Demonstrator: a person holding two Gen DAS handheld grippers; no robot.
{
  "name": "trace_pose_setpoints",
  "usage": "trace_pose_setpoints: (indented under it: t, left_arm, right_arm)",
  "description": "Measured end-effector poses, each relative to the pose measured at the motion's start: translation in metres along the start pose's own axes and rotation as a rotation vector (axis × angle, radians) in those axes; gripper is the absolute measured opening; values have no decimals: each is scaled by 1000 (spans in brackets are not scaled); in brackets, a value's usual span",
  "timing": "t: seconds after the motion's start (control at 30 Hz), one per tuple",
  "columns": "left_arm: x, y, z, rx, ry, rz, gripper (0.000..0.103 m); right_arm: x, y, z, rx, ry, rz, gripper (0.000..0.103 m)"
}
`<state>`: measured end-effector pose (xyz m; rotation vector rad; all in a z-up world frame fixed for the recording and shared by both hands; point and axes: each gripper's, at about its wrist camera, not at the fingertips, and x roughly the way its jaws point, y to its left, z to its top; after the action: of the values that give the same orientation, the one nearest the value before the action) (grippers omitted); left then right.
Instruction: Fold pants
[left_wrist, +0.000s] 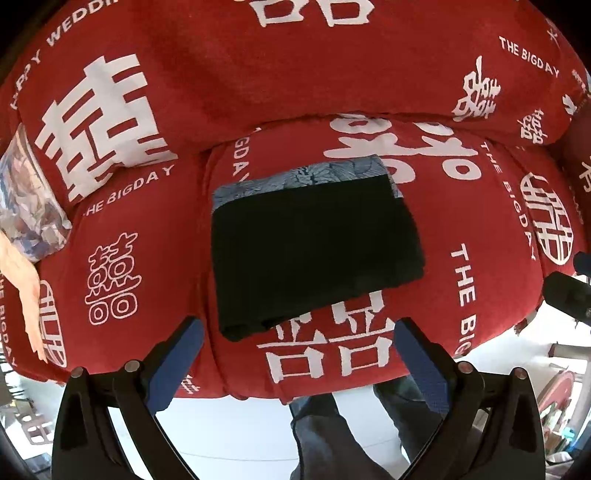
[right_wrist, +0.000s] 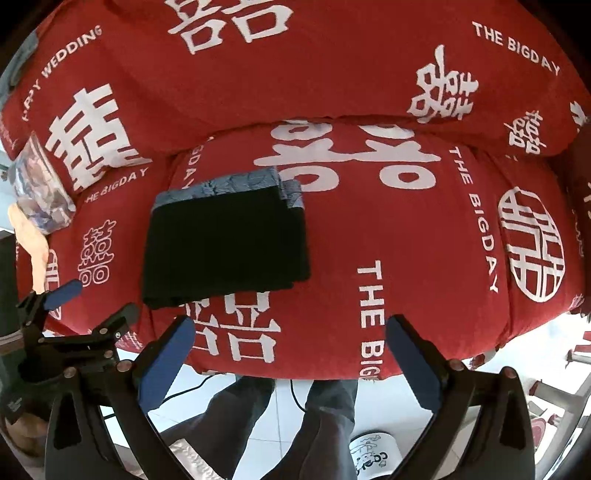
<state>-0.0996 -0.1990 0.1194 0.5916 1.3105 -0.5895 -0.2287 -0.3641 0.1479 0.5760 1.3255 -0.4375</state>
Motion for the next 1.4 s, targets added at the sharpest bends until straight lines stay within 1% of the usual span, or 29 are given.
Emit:
trace_pose_setpoints:
  t: [0.33,0.77,1.0,1.2,1.4]
  left_arm:
    - [0,-4,0,11,8,5,103]
    - [-1,4,-9,8,2,11,103]
    - [-4,14,-10,-12,-10,35,103]
    - [-11,21,-7,-37,-39,55,103]
    - [-12,26,-10,-71,-41,48,103]
  right_arm:
    - [4,-2,-6,17,7,5,103]
    - [4,7,-13,8,8,4,103]
    - [4,11,-16,15,3,5,103]
    - [6,14,-9,10,-10,4,103]
    - [11,19,-8,7,-10,-16,103]
